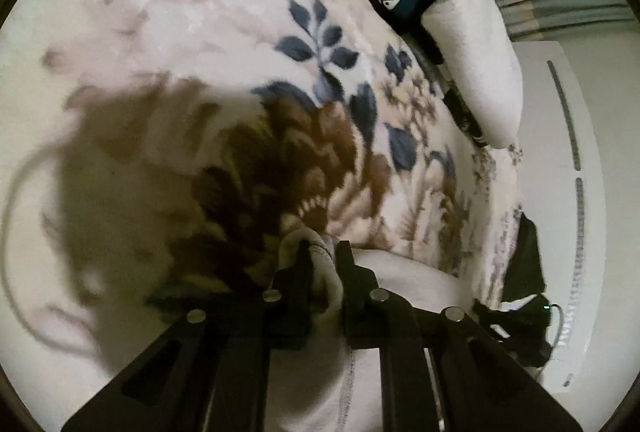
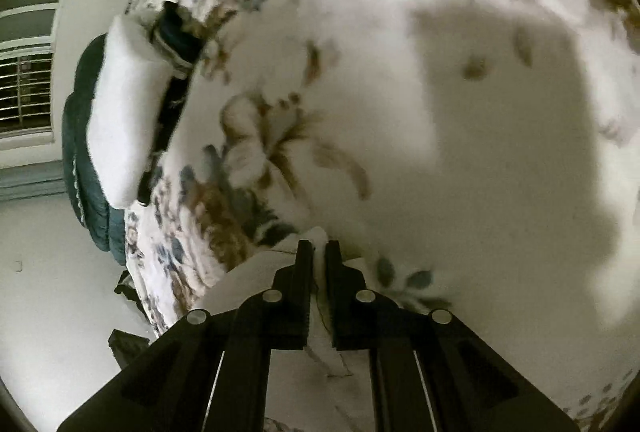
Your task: Fold small clothes
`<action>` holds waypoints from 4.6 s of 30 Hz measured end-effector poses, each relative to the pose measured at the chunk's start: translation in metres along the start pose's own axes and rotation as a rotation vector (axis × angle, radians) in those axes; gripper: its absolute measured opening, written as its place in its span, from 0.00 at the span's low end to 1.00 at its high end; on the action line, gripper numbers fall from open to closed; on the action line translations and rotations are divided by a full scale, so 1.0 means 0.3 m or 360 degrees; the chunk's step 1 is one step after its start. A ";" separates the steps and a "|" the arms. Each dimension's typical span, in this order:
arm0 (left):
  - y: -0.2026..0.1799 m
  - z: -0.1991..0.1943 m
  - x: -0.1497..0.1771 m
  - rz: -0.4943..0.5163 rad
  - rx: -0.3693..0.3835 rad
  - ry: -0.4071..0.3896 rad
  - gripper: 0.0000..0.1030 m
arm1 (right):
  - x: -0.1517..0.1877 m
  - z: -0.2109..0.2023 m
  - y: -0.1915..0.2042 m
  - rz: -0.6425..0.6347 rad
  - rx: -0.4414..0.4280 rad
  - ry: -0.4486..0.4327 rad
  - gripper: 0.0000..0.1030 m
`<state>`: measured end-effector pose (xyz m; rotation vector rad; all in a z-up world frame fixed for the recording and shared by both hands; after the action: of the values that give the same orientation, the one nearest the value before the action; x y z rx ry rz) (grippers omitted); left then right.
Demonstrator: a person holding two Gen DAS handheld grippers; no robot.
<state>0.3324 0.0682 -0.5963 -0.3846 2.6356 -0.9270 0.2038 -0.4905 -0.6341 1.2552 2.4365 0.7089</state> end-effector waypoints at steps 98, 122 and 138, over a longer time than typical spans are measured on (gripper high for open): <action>-1.088 -0.388 -0.518 0.0932 -0.0701 -0.0741 1.00 | -0.216 -0.635 1.354 -0.1365 0.0693 -0.0859 1.00; -1.367 -1.128 -0.006 0.1033 -0.0637 -0.0915 1.00 | 0.367 -1.706 1.318 -0.1418 0.0447 -0.1163 1.00; -1.409 -1.265 0.101 0.1019 -0.0589 -0.0986 1.00 | 0.473 -1.911 1.322 -0.1450 0.0365 -0.1199 1.00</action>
<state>0.2205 -0.0501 -0.0511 0.0959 2.1077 -0.0821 0.1131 -0.3418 0.0556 0.2458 2.0920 -0.2654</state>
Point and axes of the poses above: each gripper's, at about its wrist camera, not at the fingertips, and z roughly the way its jaws point, y to its left, x to its underside, the point moved 4 cm from there along z, roughly the way its jaws point, and after that the axes turned 13 degrees about -y, right-handed, at the moved point
